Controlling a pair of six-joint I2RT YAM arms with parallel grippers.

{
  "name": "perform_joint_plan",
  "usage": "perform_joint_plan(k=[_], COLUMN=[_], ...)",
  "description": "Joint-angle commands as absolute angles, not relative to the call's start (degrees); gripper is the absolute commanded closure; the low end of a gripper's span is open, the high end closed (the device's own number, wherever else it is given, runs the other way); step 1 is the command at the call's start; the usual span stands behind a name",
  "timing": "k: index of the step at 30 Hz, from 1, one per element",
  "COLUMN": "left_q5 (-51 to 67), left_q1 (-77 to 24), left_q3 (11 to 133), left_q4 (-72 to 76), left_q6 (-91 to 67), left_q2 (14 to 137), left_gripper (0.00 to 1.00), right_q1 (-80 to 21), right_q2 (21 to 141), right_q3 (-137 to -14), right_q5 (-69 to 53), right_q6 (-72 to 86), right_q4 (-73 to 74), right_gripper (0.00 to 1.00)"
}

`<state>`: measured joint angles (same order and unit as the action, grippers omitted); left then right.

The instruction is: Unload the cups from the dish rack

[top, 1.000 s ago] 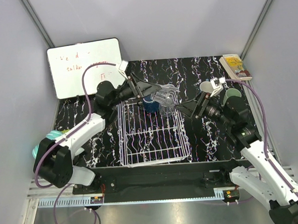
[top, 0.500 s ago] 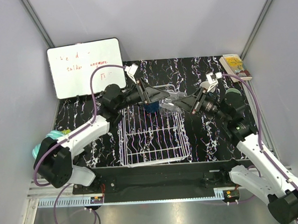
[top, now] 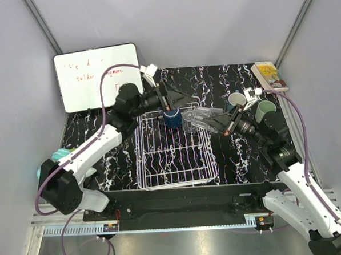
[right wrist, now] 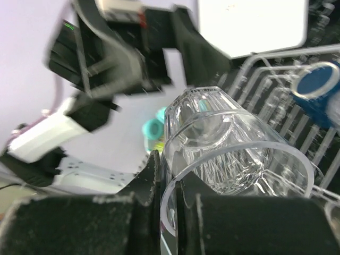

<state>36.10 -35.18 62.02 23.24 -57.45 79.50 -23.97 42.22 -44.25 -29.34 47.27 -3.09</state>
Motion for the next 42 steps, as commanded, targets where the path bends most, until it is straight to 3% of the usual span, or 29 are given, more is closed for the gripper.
perform_joint_plan(k=[1, 8, 12, 15, 18, 30, 36, 42], left_q5=[25.5, 4.8, 2.3, 0.9, 0.1, -1.6, -3.3, -2.7], left_q1=[-30.7, -27.9, -27.9, -27.9, -27.9, -32.5, -34.8, -35.6], left_q3=[69.4, 65.6, 60.4, 56.9, 54.6, 51.0, 51.9, 51.9], left_q4=[4.6, -8.6, -12.6, -15.9, -17.8, -20.7, -23.0, -23.5], left_q6=[-45.9, -44.1, -44.9, -45.1, -44.6, -48.1, -47.5, -47.6], left_q2=[74.3, 67.8, 64.3, 61.7, 59.3, 56.1, 57.2, 57.6], left_gripper=[0.01, 0.01, 0.01, 0.02, 0.03, 0.06, 0.06, 0.06], right_q1=[-24.0, -24.0, -24.0, -23.9, -24.0, -23.9, -23.6, -18.7], right_q2=[39.6, 48.1, 60.0, 72.6, 76.1, 74.8, 82.0, 91.0], right_q3=[-48.9, -59.1, -72.4, -83.0, -88.5, -71.1, -72.4, -76.7], right_q5=[-21.2, -6.3, 12.2, 20.4, 25.6, 30.0, 31.3, 24.6], right_q6=[39.5, 35.2, 35.6, 37.6, 40.3, 47.7, 49.6, 48.4], right_q4=[9.0, 23.5, 38.3, 48.7, 55.8, 56.2, 58.6, 58.6], right_gripper=[1.0, 1.0, 1.0, 1.0, 1.0, 1.0, 1.0, 1.0])
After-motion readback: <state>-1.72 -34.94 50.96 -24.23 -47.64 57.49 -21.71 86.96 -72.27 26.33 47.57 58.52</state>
